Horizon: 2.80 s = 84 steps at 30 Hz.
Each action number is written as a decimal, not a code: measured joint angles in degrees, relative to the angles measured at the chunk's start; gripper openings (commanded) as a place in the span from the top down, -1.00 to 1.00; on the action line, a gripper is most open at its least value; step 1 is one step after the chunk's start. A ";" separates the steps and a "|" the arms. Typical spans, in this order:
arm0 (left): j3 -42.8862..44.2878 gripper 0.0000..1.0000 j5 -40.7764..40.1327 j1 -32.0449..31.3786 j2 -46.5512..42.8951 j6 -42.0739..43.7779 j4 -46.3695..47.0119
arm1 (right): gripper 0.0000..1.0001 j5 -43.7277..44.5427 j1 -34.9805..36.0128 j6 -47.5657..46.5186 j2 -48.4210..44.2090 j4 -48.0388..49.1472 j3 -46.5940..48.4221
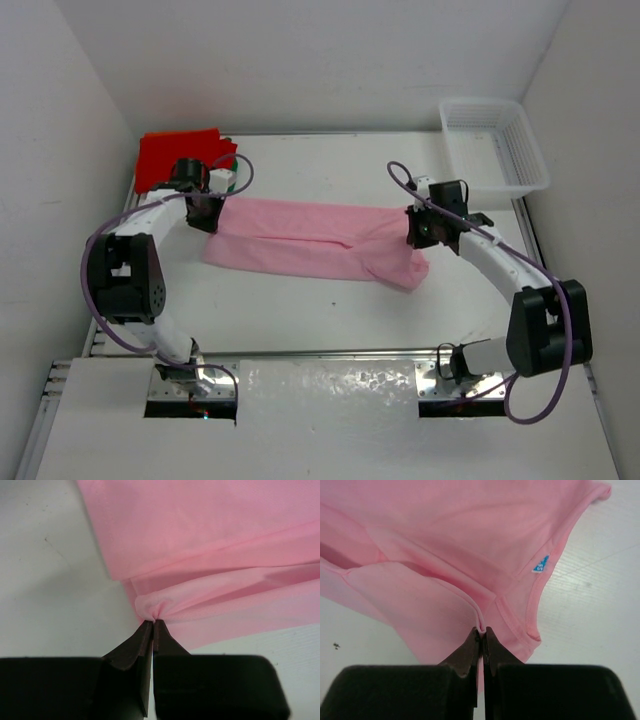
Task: Fold and stack the t-shirts
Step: Fold the other side of the tshirt into a rectangle, then rotate the tshirt 90 degrees
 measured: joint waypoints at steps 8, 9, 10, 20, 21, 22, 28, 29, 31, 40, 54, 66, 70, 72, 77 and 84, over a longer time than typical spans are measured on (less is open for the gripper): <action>0.90 1.00 0.83 0.74 0.00 -0.39 -0.33 | 1.00 -0.79 -0.74 -1.79 -3.69 3.85 -0.76; 1.03 1.00 0.98 0.74 0.02 -0.39 -0.28 | 1.00 -0.85 -0.76 -1.97 -2.97 4.24 -0.70; 1.20 1.00 1.16 0.74 0.09 -0.39 -0.22 | 1.00 -1.03 -0.83 -2.14 -1.92 4.44 -0.50; 2.93 1.00 1.79 0.74 6.60 -0.44 1.51 | 1.00 -2.14 -1.07 -4.61 10.97 5.40 6.10; 2.93 1.00 1.62 0.74 6.69 -0.44 1.70 | 1.00 -2.01 -1.07 -4.85 11.98 5.38 6.95; 2.93 1.00 1.46 0.74 6.71 -0.46 1.97 | 1.00 -1.81 -1.07 -5.07 12.87 5.42 7.67; 2.82 0.46 1.03 0.79 6.71 -0.35 3.21 | 0.89 -1.18 -1.11 -5.66 17.29 5.77 11.87; 2.82 0.44 1.05 0.79 6.71 -0.37 3.30 | 0.76 -1.20 -1.11 -5.70 18.27 5.70 13.00; 2.82 0.29 1.07 0.79 6.71 -0.35 3.39 | 0.63 -1.07 -1.11 -5.84 20.37 5.60 15.32; 2.89 0.18 0.22 0.79 6.71 -0.28 2.75 | 0.14 6.84 -1.11 -5.64 26.93 -0.46 25.53; 1.73 0.16 -1.60 0.79 4.44 -0.17 2.91 | 1.00 1.66 1.05 15.56 4.17 3.04 -0.92; -2.78 0.16 -3.72 0.81 9.05 -0.39 5.55 | 1.00 1.73 -6.40 24.26 10.01 7.37 -8.57; -3.02 0.16 -3.96 0.81 9.07 -0.39 6.12 | 0.87 1.25 -6.69 24.06 9.40 8.59 -9.44; -3.04 0.16 -3.96 0.81 9.07 -0.39 6.19 | 0.76 0.76 -6.69 23.21 9.40 8.28 -9.20; -3.02 0.16 -3.96 0.81 8.81 -0.35 5.90 | 0.51 3.78 -6.73 18.49 9.33 0.79 -3.26; 1.20 0.06 -2.10 0.83 6.80 -0.13 -0.24 | 0.29 7.91 -8.09 13.05 7.37 -7.65 10.45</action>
